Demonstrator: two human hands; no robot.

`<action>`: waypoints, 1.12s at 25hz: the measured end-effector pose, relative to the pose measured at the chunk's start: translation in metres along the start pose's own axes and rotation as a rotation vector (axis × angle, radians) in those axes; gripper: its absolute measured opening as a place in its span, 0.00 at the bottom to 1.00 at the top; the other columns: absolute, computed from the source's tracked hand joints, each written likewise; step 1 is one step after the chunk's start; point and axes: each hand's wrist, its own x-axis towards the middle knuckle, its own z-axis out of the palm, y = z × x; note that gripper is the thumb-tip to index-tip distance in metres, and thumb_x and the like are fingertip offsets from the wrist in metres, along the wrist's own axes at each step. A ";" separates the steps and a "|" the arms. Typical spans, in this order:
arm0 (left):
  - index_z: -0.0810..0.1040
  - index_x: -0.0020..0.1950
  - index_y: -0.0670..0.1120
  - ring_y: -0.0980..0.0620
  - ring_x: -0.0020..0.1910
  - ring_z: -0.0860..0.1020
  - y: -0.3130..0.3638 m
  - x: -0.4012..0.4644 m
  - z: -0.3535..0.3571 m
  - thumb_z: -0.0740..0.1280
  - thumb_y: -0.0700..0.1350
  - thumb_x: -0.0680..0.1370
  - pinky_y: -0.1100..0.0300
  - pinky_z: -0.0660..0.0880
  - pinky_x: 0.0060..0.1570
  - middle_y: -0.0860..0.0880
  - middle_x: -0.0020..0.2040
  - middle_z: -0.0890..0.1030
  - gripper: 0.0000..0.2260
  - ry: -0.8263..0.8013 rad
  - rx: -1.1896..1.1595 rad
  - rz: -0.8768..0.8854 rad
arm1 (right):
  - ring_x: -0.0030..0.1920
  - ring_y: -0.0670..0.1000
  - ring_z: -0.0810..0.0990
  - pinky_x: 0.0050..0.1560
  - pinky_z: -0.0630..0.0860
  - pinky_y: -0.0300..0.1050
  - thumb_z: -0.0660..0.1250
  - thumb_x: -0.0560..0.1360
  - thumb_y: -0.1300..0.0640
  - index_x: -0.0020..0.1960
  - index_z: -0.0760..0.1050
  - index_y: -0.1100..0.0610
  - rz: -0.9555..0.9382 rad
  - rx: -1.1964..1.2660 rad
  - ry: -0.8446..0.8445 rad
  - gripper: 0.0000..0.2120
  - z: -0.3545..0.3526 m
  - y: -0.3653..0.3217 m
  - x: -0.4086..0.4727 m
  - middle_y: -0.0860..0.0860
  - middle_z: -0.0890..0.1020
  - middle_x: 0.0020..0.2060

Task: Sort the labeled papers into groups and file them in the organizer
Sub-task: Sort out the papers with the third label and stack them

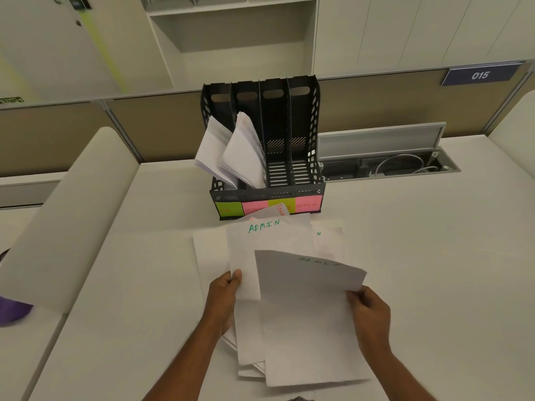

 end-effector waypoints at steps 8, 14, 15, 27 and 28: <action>0.83 0.57 0.54 0.48 0.53 0.85 -0.013 -0.008 0.003 0.70 0.45 0.79 0.51 0.82 0.53 0.49 0.54 0.87 0.08 -0.106 0.108 0.113 | 0.44 0.48 0.81 0.39 0.70 0.26 0.68 0.79 0.57 0.47 0.84 0.52 -0.041 -0.269 -0.204 0.06 0.041 -0.015 -0.010 0.46 0.85 0.42; 0.79 0.63 0.36 0.41 0.53 0.81 -0.014 0.005 -0.025 0.70 0.28 0.74 0.44 0.75 0.63 0.41 0.55 0.84 0.18 0.063 0.022 0.047 | 0.60 0.56 0.79 0.62 0.71 0.45 0.64 0.79 0.63 0.70 0.73 0.61 -0.050 -0.415 -0.047 0.19 0.023 -0.033 0.026 0.56 0.82 0.61; 0.79 0.62 0.36 0.41 0.53 0.80 -0.015 0.006 -0.027 0.70 0.28 0.73 0.45 0.75 0.63 0.41 0.55 0.84 0.18 0.082 0.026 0.048 | 0.62 0.56 0.78 0.64 0.70 0.45 0.62 0.80 0.63 0.71 0.72 0.60 -0.014 -0.451 -0.143 0.19 0.026 -0.037 0.029 0.55 0.81 0.61; 0.87 0.41 0.42 0.43 0.55 0.82 -0.021 0.009 -0.026 0.61 0.30 0.68 0.54 0.74 0.54 0.46 0.46 0.88 0.16 0.018 -0.030 0.104 | 0.64 0.55 0.76 0.64 0.72 0.44 0.61 0.78 0.70 0.66 0.79 0.55 -0.303 -0.449 -0.356 0.21 0.070 -0.046 0.024 0.54 0.78 0.66; 0.87 0.41 0.43 0.43 0.55 0.82 -0.022 0.010 -0.026 0.62 0.32 0.68 0.54 0.74 0.55 0.47 0.47 0.88 0.15 0.022 -0.030 0.107 | 0.66 0.56 0.75 0.66 0.72 0.47 0.63 0.79 0.68 0.64 0.81 0.55 -0.379 -0.504 -0.342 0.18 0.070 -0.042 0.022 0.55 0.78 0.67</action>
